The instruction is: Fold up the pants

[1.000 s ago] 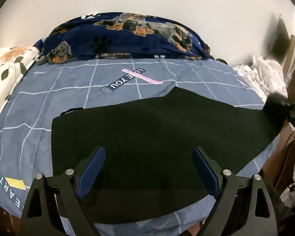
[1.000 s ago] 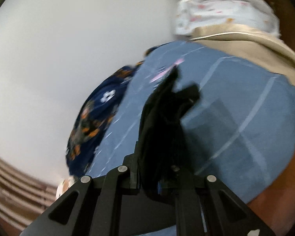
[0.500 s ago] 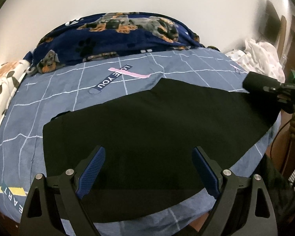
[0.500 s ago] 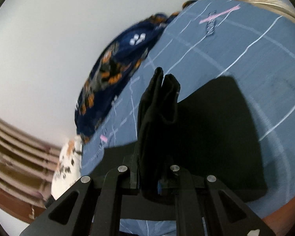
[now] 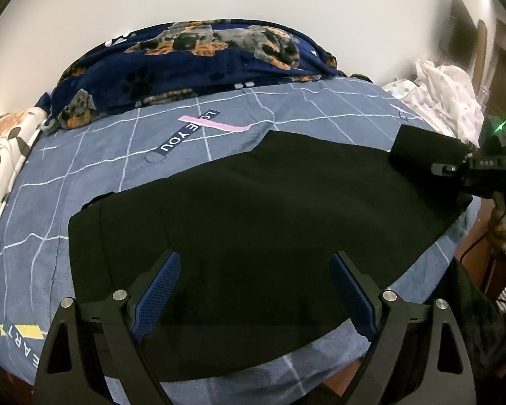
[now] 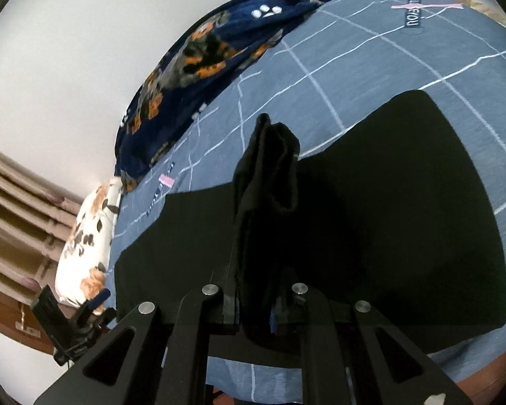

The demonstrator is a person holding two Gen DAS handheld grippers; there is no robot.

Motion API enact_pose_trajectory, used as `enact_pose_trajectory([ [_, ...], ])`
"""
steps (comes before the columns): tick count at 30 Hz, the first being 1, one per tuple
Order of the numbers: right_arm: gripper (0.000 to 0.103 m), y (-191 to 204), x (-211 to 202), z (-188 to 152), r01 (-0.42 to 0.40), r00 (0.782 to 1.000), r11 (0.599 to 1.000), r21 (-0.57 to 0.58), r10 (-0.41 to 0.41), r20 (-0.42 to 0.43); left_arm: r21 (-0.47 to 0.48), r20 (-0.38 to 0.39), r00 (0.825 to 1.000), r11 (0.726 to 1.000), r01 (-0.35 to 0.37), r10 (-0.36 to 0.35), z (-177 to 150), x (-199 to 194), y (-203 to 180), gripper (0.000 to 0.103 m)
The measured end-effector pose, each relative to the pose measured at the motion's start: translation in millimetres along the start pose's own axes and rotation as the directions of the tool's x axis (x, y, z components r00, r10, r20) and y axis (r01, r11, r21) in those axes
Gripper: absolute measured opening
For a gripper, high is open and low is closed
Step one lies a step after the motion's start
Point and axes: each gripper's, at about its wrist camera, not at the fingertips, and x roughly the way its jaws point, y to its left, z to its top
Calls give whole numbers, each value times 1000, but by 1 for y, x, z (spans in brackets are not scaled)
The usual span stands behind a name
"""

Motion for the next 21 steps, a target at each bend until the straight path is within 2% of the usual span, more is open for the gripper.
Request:
enact_pose_trajectory([
  [21, 12, 31, 19, -14, 33, 999, 995, -91, -36, -34, -10, 0, 1000, 1000, -28, 28, 1, -1, 4, 90],
])
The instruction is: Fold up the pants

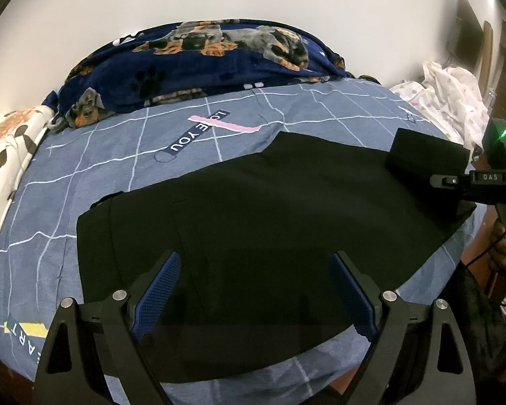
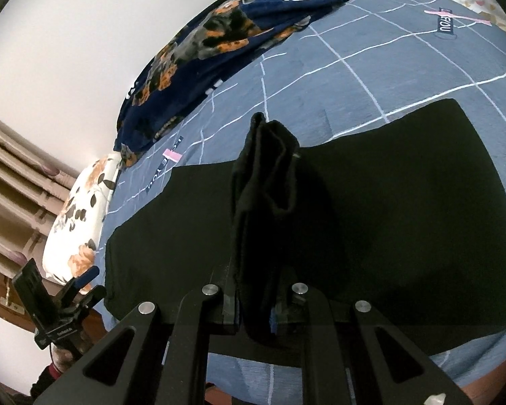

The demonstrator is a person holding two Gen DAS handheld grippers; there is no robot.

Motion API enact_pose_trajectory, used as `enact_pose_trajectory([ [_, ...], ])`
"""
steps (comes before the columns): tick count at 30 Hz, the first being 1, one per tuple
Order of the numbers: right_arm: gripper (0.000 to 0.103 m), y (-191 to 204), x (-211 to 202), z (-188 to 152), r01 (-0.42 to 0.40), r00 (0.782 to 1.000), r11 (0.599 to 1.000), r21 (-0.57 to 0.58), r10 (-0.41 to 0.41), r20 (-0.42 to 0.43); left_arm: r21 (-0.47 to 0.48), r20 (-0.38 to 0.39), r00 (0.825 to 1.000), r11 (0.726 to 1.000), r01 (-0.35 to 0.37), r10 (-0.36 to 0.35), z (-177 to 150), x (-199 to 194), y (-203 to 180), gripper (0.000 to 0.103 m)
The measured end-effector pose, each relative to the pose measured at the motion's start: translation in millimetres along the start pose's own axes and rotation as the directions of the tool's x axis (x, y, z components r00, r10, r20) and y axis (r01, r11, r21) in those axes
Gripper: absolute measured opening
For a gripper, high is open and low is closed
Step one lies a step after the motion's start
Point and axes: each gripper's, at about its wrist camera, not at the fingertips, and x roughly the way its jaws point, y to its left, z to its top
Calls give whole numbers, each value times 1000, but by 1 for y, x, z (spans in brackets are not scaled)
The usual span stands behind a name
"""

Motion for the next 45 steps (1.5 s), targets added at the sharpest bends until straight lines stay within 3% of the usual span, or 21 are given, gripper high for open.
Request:
enact_pose_trajectory([
  [45, 16, 26, 18, -9, 3, 999, 996, -88, -7, -42, 2, -51, 999, 1000, 5, -5, -4, 8, -6, 90],
])
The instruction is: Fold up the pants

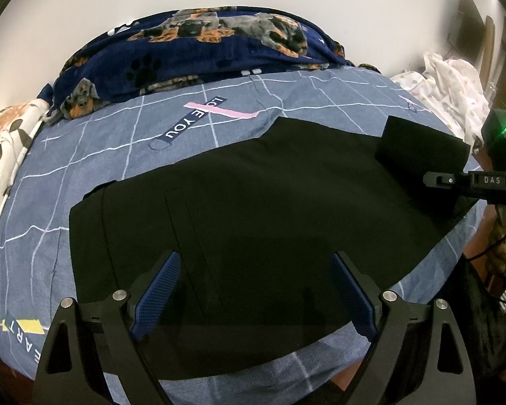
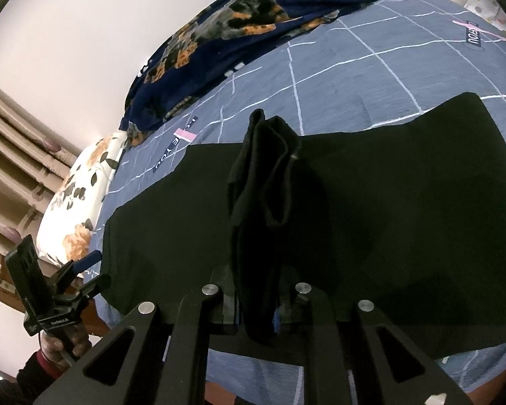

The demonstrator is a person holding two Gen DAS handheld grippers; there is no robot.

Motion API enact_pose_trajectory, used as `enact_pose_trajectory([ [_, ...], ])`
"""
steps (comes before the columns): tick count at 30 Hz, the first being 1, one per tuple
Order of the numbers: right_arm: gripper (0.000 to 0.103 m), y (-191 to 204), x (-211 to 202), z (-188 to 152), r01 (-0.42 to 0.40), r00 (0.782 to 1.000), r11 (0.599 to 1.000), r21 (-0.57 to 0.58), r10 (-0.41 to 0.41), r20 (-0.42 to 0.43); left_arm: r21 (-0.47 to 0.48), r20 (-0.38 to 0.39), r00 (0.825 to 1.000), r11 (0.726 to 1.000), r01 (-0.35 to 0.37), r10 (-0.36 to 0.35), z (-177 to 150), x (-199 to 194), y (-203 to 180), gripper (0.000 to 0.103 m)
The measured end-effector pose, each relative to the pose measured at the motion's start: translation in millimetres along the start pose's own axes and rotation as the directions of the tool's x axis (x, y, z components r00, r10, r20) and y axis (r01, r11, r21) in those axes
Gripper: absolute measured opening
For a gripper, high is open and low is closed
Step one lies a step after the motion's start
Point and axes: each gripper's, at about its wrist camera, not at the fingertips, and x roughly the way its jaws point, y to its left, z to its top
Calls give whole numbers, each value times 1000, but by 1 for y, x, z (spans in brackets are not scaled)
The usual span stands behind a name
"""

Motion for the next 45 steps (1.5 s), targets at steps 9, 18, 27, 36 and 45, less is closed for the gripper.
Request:
enact_pose_trajectory([
  [9, 31, 4, 6, -3, -37, 999, 999, -3, 36, -25, 3, -8, 1000, 1000, -2, 2, 0, 1, -1, 90],
  [18, 72, 5, 17, -8, -165, 981, 985, 58, 169, -93, 2, -21, 1000, 1000, -5, 5, -1, 5, 0, 90],
  [27, 75, -7, 21, -10, -305, 936, 932, 199, 331, -119, 3, -22, 1000, 1000, -5, 6, -1, 4, 0, 90],
  [36, 51, -73, -65, 29, -343, 937, 893, 290, 307, 164, 42, 81, 995, 998, 50, -53, 13, -24, -13, 90],
  [45, 22, -131, -91, 65, -175, 977, 935, 308, 126, 173, 156, 114, 956, 956, 250, -269, 67, -13, -90, 90],
])
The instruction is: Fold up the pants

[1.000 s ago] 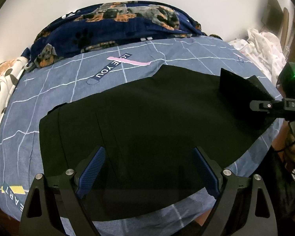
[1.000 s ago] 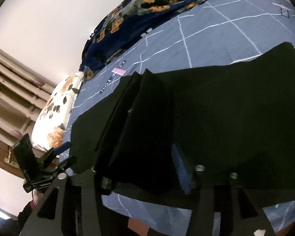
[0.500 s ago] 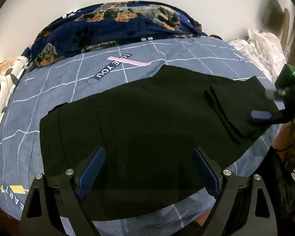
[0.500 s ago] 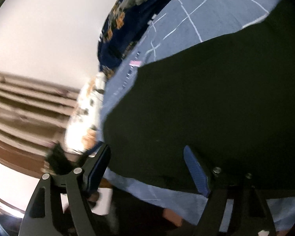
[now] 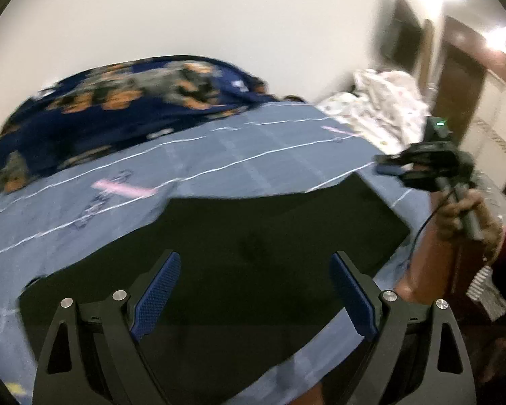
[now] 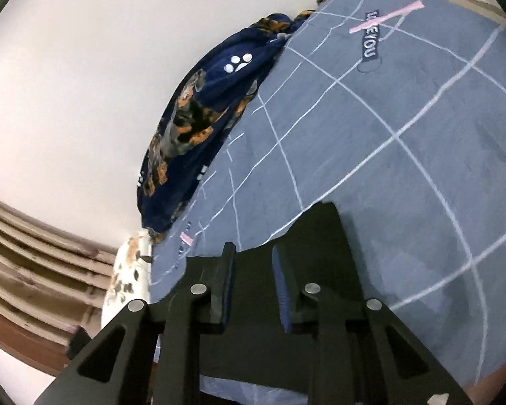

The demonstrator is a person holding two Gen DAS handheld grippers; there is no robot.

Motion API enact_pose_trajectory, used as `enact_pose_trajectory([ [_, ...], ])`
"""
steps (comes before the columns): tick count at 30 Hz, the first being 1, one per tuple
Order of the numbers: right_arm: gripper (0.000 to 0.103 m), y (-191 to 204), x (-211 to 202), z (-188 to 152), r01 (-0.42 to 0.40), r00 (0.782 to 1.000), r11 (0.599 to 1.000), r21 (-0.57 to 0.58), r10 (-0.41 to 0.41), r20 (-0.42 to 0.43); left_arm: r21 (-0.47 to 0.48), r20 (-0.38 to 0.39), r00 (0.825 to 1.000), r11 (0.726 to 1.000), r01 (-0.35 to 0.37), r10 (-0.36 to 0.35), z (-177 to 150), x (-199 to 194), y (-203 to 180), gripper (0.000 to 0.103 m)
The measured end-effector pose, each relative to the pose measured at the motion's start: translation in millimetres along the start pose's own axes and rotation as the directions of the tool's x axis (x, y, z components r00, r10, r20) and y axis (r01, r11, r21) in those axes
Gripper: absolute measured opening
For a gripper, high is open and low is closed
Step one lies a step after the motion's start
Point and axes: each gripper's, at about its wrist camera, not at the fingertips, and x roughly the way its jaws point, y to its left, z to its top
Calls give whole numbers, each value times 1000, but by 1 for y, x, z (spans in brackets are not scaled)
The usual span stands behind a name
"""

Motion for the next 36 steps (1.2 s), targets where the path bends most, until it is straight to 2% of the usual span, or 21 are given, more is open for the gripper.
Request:
enact_pose_trajectory([
  [4, 22, -8, 24, 12, 13, 999, 1000, -9, -13, -42, 19, -6, 996, 996, 89, -89, 16, 39, -28, 90],
  [10, 21, -41, 41, 4, 73, 994, 997, 34, -70, -85, 29, -126, 987, 994, 106, -102, 8, 98, -45, 90],
  [12, 6, -56, 40, 1, 53, 996, 995, 81, -47, -73, 14, -157, 982, 994, 104, -101, 3, 109, -44, 90],
  [14, 0, -70, 39, -1, 18, 998, 991, 136, -9, -66, -24, -188, 976, 994, 108, -111, -5, 118, -39, 90],
  [18, 0, -78, 36, 0, -32, 997, 981, 190, 45, -67, -74, -220, 968, 992, 104, -118, -14, 127, -33, 90],
  [19, 3, -78, 31, 0, -58, 996, 978, 201, 70, -52, -76, -221, 968, 992, 102, -117, -15, 127, -33, 90],
  [20, 11, -76, 26, 0, -85, 995, 975, 204, 95, -36, -73, -221, 969, 992, 98, -112, -15, 128, -33, 90],
  [22, 11, -67, 13, -2, -130, 990, 978, 166, 137, -36, -62, -221, 970, 994, 87, -98, -14, 128, -34, 90],
  [24, 12, -61, -1, -10, -202, 976, 972, 122, 210, -59, -59, -220, 971, 995, 86, -97, -14, 128, -35, 90],
  [27, 12, -58, -20, -35, -243, 963, 969, 55, 247, -107, -60, -227, 970, 995, 76, -87, -14, 131, -33, 90],
  [30, 12, -63, -30, -61, -237, 960, 971, 18, 237, -146, -58, -226, 971, 996, 69, -80, -16, 132, -34, 90],
  [32, 11, -69, -27, -74, -206, 965, 978, 15, 205, -165, -45, -230, 971, 997, 58, -67, -16, 133, -35, 90],
  [34, 7, -81, -23, -83, -186, 969, 982, 34, 189, -157, -31, -231, 972, 998, 48, -54, -17, 133, -37, 90],
  [35, 0, -90, -21, -88, -188, 971, 980, 66, 196, -138, -28, -234, 971, 999, 42, -48, -17, 134, -38, 90],
  [36, 0, -96, -21, -90, -201, 969, 976, 82, 210, -126, -27, -236, 971, 999, 39, -44, -18, 134, -37, 90],
])
